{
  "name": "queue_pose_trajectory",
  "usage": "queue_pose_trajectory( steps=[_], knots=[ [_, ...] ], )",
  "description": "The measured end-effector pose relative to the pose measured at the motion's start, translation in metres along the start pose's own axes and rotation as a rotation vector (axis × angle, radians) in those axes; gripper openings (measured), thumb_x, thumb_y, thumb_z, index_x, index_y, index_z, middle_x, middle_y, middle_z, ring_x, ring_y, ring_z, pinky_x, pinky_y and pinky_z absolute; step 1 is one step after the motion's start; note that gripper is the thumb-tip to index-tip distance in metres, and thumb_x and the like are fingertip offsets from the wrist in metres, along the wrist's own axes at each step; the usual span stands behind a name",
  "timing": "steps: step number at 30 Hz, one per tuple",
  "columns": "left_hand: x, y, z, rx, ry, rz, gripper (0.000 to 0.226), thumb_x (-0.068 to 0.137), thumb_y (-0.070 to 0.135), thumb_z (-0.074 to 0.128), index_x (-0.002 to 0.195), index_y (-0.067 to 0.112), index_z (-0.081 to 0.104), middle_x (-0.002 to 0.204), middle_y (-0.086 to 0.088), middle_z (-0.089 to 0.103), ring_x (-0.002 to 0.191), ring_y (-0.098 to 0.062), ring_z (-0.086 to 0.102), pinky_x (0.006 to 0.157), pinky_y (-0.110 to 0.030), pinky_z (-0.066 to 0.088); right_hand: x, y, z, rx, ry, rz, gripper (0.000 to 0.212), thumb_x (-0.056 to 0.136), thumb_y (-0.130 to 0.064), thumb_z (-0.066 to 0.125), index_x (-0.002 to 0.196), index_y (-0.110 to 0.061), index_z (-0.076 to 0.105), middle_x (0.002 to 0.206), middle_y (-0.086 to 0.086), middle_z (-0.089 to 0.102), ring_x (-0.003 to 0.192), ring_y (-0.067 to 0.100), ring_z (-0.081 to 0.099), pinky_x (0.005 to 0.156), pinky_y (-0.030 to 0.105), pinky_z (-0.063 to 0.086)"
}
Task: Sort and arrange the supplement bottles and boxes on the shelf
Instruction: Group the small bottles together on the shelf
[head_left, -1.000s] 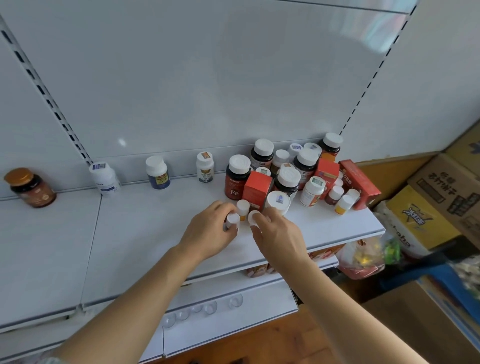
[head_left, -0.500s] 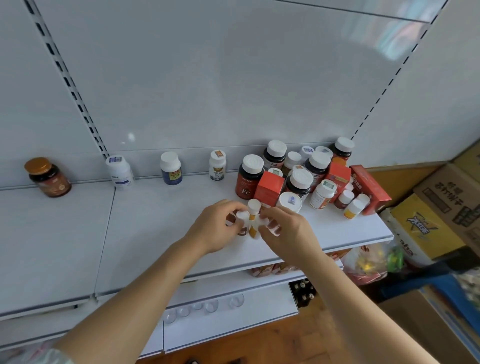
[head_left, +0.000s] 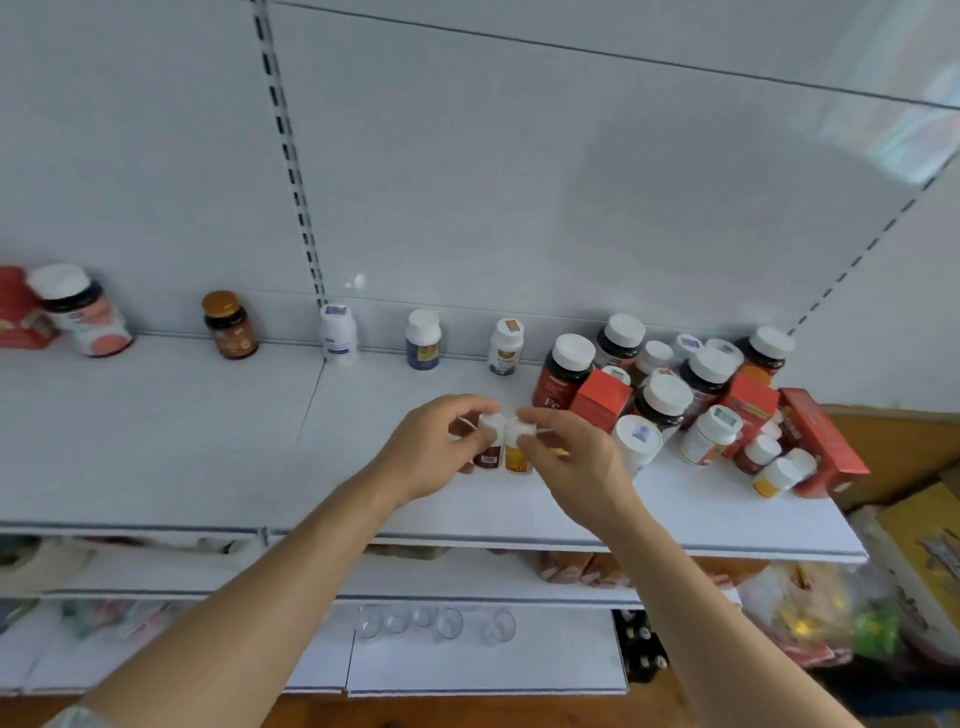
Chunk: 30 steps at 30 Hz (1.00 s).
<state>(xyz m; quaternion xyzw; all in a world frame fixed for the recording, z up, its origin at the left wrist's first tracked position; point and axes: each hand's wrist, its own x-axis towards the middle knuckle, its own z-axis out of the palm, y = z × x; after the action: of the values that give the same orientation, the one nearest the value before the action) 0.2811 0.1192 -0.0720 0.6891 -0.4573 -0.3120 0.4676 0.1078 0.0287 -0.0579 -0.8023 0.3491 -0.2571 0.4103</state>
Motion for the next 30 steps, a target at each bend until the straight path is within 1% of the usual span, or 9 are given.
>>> queue_pose_trajectory(
  steps=[2,5,8,15,20,23,25,27,30],
  knots=[
    [-0.012,0.002,-0.009,0.008,0.06,-0.019,0.028,0.093,0.022,0.066,0.121,0.024,0.066,0.102,0.007,0.066,0.085,-0.014,0.068,0.069,-0.035,0.062,0.003,-0.005,0.007,0.01,-0.055,-0.021,0.026,0.092,-0.019,0.067,0.118,-0.021,0.069,0.106,-0.011,0.068,0.091,-0.014,0.06,0.071,0.003,0.044],
    [-0.031,0.001,-0.022,0.01,0.145,-0.06,0.026,0.091,0.024,0.069,0.117,0.026,0.068,0.1,0.007,0.066,0.086,-0.012,0.068,0.067,-0.034,0.062,0.005,-0.011,0.021,0.051,-0.118,-0.041,0.027,0.093,-0.021,0.066,0.12,-0.022,0.069,0.111,-0.009,0.069,0.093,-0.008,0.063,0.073,0.005,0.046],
    [-0.053,-0.004,-0.039,0.022,0.225,-0.097,0.024,0.09,0.023,0.07,0.114,0.027,0.068,0.1,0.008,0.066,0.085,-0.011,0.068,0.067,-0.035,0.062,0.005,-0.024,0.04,0.077,-0.19,-0.082,0.027,0.094,-0.019,0.064,0.12,-0.021,0.069,0.111,-0.008,0.07,0.093,-0.01,0.062,0.072,0.004,0.045],
    [-0.112,-0.017,-0.103,0.079,0.405,-0.145,0.036,0.088,0.02,0.072,0.123,0.022,0.065,0.108,0.009,0.062,0.093,-0.008,0.065,0.068,-0.034,0.061,0.004,-0.078,0.103,0.075,-0.343,-0.214,0.026,0.092,-0.018,0.067,0.118,-0.021,0.069,0.103,-0.009,0.071,0.093,-0.008,0.063,0.073,0.006,0.048],
    [-0.161,-0.032,-0.168,0.119,0.493,-0.156,0.032,0.088,0.027,0.072,0.119,0.027,0.067,0.105,0.01,0.061,0.096,-0.003,0.063,0.076,-0.03,0.059,-0.006,-0.137,0.159,0.026,-0.393,-0.312,0.022,0.09,-0.025,0.069,0.112,-0.03,0.07,0.095,-0.012,0.07,0.077,-0.001,0.065,0.068,0.007,0.046],
    [-0.192,-0.043,-0.21,0.164,0.531,-0.154,0.031,0.087,0.029,0.073,0.118,0.027,0.068,0.106,0.014,0.062,0.099,0.001,0.06,0.084,-0.025,0.054,-0.018,-0.173,0.198,0.052,-0.426,-0.323,0.022,0.09,-0.02,0.069,0.111,-0.028,0.07,0.093,-0.01,0.069,0.067,-0.001,0.066,0.064,0.008,0.046],
    [-0.215,-0.05,-0.241,0.184,0.556,-0.16,0.032,0.087,0.031,0.072,0.119,0.028,0.067,0.107,0.015,0.062,0.098,0.004,0.059,0.085,-0.017,0.047,-0.026,-0.198,0.228,0.054,-0.439,-0.351,0.022,0.089,-0.018,0.069,0.11,-0.027,0.071,0.094,-0.013,0.07,0.074,-0.001,0.066,0.067,0.01,0.047],
    [-0.238,-0.056,-0.274,0.201,0.581,-0.166,0.031,0.087,0.033,0.072,0.118,0.031,0.066,0.106,0.017,0.061,0.094,0.006,0.059,0.081,-0.015,0.043,-0.033,-0.221,0.261,0.044,-0.444,-0.399,0.024,0.088,-0.018,0.069,0.111,-0.027,0.071,0.099,-0.016,0.071,0.085,-0.001,0.065,0.075,0.012,0.05],
    [-0.27,-0.068,-0.318,0.219,0.603,-0.184,0.033,0.088,0.034,0.071,0.12,0.031,0.065,0.107,0.019,0.059,0.09,0.004,0.058,0.078,-0.009,0.041,-0.043,-0.252,0.31,0.047,-0.457,-0.43,0.026,0.088,-0.018,0.069,0.112,-0.027,0.071,0.101,-0.017,0.071,0.087,-0.002,0.064,0.075,0.008,0.047]
  ],
)
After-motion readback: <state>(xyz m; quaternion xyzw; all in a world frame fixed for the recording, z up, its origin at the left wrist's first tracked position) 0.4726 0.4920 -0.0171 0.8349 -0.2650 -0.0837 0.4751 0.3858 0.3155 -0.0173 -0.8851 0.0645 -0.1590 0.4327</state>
